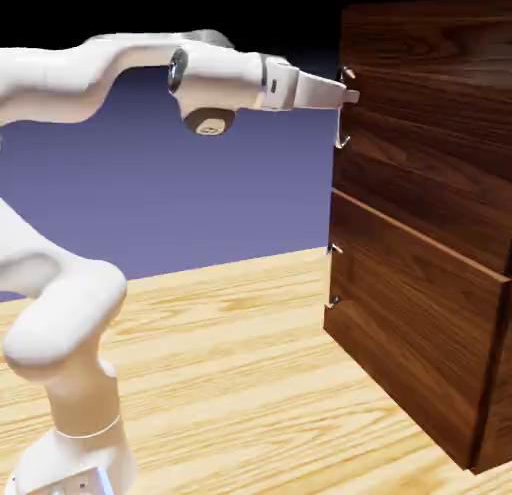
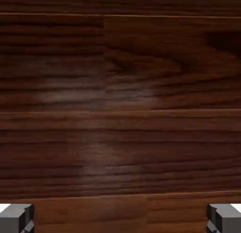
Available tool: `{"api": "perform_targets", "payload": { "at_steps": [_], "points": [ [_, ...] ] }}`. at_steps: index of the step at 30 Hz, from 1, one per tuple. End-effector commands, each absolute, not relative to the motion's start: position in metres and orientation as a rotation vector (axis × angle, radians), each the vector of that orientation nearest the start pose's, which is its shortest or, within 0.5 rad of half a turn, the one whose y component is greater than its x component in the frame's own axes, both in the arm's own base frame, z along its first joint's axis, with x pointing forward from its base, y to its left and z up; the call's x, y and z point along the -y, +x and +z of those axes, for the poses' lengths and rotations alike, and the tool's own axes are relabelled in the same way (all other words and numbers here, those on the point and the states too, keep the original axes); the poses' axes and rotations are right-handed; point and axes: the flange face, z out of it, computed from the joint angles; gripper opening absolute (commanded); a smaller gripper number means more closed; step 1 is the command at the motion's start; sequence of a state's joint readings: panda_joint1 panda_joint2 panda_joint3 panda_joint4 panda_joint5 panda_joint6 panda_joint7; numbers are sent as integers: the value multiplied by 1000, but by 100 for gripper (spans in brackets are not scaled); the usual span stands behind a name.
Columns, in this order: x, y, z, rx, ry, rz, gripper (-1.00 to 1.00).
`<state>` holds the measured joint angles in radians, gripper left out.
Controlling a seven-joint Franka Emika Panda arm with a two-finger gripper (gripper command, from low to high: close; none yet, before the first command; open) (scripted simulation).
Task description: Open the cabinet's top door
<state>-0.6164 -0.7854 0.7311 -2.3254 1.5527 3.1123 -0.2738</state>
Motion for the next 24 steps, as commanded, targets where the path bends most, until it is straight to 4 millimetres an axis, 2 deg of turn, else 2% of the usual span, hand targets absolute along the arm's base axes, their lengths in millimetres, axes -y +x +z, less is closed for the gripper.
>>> {"api": "perform_targets", "payload": {
  "at_steps": [1,6,11,16,22,24],
  "points": [
    [-67,382,664,-857,-1853,-1726,0],
    [-95,386,662,-828,-1807,-1766,0],
    [-125,396,651,-803,-1775,-1790,0],
    [-157,409,631,-783,-1758,-1799,0],
    [-197,428,597,-768,-1756,-1788,0],
    [-201,431,593,-768,-1757,-1785,0]
  ]
}}
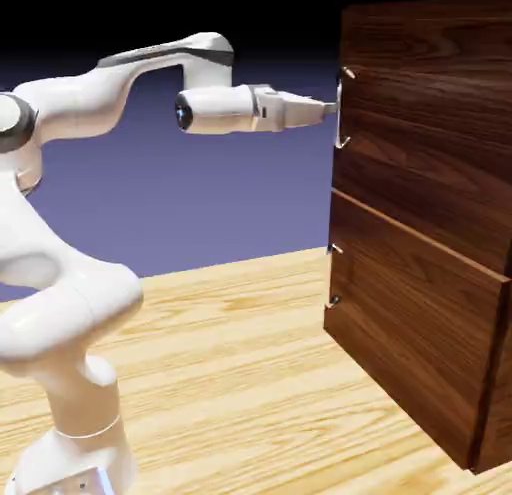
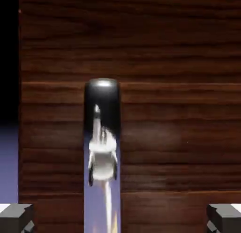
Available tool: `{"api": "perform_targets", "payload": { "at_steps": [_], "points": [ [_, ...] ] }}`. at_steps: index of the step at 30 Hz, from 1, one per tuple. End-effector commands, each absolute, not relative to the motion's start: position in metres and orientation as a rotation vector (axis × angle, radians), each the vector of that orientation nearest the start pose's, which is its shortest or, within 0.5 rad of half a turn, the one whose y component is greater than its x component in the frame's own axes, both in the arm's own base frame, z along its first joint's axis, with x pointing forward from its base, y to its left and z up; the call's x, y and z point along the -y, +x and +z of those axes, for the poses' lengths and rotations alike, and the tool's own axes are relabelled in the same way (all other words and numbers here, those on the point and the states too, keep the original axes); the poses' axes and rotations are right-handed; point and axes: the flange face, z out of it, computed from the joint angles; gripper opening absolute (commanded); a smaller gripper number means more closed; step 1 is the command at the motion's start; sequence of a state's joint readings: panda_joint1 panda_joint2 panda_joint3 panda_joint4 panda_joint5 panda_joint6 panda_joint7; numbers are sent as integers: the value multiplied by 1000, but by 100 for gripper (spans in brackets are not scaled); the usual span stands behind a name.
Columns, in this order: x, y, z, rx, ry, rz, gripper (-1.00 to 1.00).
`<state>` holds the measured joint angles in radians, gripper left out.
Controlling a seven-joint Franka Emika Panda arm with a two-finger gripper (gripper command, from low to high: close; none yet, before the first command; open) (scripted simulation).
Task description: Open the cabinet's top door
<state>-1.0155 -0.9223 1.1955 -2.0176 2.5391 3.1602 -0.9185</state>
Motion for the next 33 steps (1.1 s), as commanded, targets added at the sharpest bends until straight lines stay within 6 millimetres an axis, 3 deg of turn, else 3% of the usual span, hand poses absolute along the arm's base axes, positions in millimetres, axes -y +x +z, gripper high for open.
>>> {"api": "perform_targets", "payload": {
  "at_steps": [1,5,6,7,8,22,33],
  "points": [
    [-201,441,593,-767,-1758,-1786,0],
    [-199,480,593,-768,-1757,-1785,0],
    [-199,481,593,-768,-1757,-1785,0],
    [-199,481,593,-768,-1757,-1785,-100],
    [-199,481,593,-768,-1757,-1785,-100],
    [-158,381,593,-540,-1767,-1631,-100],
    [-97,296,593,-329,-1759,-1476,-100]
  ]
}}
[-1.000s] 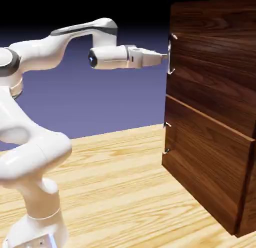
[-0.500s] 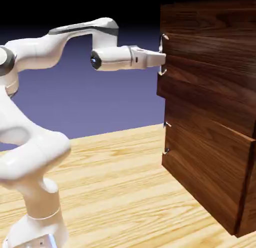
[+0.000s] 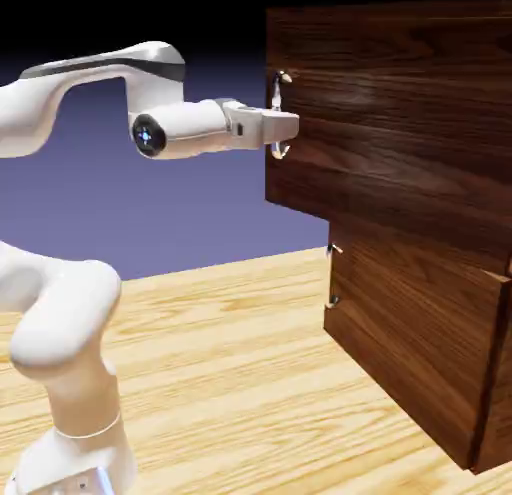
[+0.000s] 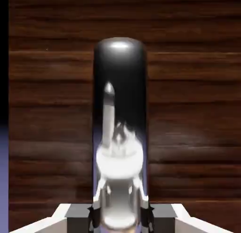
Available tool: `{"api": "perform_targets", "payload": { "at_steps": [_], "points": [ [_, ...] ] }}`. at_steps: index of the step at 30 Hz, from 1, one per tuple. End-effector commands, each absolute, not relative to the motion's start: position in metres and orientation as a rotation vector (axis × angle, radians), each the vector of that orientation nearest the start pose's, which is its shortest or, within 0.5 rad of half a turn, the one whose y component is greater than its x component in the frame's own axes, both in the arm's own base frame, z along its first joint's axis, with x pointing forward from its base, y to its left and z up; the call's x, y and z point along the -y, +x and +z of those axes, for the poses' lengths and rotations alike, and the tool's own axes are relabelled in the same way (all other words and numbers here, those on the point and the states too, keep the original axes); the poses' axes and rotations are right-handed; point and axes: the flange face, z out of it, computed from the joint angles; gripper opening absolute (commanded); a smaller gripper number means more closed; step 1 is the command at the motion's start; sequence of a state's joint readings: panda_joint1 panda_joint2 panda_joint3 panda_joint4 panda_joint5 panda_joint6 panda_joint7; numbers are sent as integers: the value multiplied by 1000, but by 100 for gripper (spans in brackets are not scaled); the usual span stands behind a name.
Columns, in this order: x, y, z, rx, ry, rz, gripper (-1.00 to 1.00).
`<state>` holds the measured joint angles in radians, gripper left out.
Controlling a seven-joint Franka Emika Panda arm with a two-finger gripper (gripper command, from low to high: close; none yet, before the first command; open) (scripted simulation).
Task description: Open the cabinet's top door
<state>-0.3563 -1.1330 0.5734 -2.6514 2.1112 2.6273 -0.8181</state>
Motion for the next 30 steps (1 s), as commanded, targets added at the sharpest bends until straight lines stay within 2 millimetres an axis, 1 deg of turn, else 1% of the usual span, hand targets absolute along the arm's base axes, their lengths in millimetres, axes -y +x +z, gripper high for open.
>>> {"api": "perform_targets", "payload": {
  "at_steps": [1,8,15,25,27,30],
  "points": [
    [-90,288,593,-310,-1757,-1462,-100],
    [-42,244,593,-184,-1743,-1363,-100],
    [4,211,593,-77,-1725,-1274,-100],
    [72,176,592,62,-1697,-1154,-100],
    [80,171,591,76,-1699,-1137,-100],
    [83,168,591,83,-1703,-1128,-100]
  ]
}}
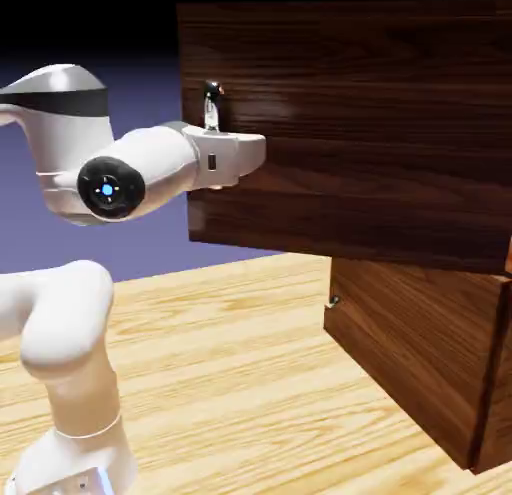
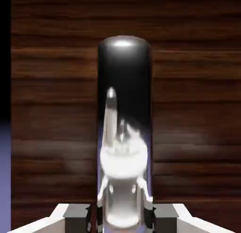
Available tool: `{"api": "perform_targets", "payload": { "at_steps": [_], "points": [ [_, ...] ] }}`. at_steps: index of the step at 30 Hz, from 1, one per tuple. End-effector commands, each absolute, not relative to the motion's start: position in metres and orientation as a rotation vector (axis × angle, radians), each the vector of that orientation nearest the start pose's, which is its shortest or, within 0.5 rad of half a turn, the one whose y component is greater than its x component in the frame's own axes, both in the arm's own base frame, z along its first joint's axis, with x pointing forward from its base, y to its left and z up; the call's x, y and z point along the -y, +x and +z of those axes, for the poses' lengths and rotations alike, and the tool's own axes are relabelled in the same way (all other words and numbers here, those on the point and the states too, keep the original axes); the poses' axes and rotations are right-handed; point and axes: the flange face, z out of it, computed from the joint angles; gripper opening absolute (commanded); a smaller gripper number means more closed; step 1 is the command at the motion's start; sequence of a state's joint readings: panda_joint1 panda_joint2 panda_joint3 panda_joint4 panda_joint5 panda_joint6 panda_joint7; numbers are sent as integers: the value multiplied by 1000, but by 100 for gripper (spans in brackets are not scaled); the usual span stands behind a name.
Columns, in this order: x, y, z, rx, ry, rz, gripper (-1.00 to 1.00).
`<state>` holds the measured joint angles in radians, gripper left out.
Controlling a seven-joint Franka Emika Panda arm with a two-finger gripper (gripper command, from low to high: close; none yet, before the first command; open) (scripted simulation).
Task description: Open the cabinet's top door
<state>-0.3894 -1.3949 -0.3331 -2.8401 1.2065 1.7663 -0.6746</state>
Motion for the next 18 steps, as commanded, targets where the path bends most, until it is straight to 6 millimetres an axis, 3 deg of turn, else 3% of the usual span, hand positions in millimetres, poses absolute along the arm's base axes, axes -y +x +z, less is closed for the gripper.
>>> {"api": "perform_targets", "payload": {
  "at_steps": [1,18],
  "points": [
    [83,168,591,84,-1703,-1127,-100],
    [95,166,593,106,-1686,-1116,-100]
  ]
}}
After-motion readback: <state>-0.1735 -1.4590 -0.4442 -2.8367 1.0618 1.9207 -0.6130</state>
